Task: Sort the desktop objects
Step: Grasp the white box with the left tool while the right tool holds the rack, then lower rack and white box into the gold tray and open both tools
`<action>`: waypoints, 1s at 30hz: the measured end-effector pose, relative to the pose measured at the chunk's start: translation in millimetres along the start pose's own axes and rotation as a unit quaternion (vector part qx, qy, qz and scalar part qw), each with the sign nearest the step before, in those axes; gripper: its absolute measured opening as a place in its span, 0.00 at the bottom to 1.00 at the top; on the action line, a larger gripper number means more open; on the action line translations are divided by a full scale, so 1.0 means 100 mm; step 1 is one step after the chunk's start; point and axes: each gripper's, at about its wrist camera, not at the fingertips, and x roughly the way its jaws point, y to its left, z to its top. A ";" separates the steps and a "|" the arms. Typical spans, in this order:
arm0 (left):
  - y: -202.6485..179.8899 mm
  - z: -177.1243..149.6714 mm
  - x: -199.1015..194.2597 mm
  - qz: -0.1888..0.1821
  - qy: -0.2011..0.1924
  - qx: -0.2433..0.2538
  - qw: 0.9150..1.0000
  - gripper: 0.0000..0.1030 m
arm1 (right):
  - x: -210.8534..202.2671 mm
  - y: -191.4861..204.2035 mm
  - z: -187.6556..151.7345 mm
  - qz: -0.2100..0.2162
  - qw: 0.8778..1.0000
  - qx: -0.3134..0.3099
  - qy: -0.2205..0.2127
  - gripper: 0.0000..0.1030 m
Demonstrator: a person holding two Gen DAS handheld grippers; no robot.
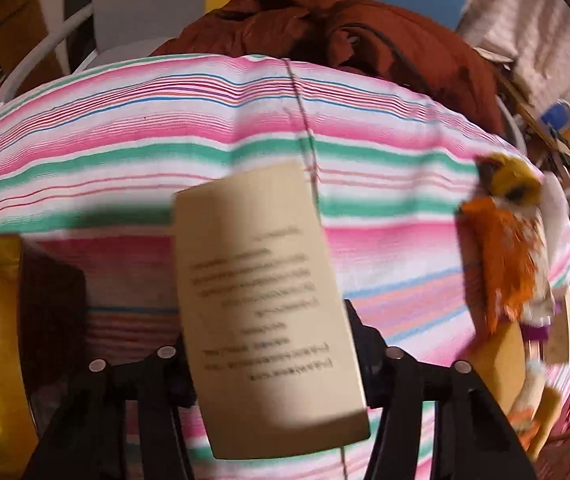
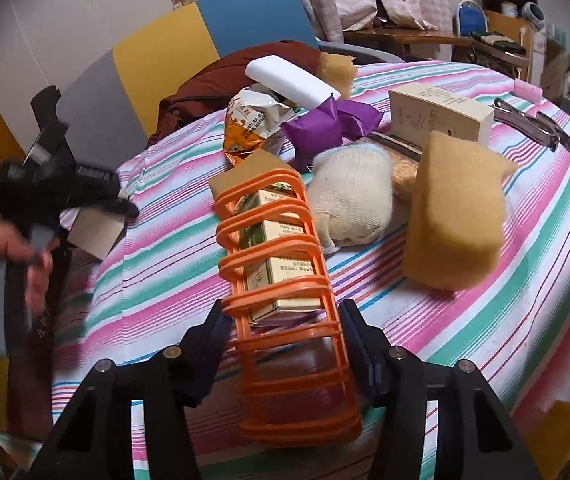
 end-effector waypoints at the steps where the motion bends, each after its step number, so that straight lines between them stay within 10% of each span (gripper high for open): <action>1: 0.00 -0.07 -0.04 -0.003 -0.004 0.006 1.000 0.50 | -0.01 0.00 0.00 0.001 1.000 0.001 -0.001 0.53; 30: 0.40 -1.27 -1.13 -0.138 -0.066 0.064 0.986 0.50 | -0.48 0.66 -0.16 0.072 0.996 -0.046 -0.021 0.48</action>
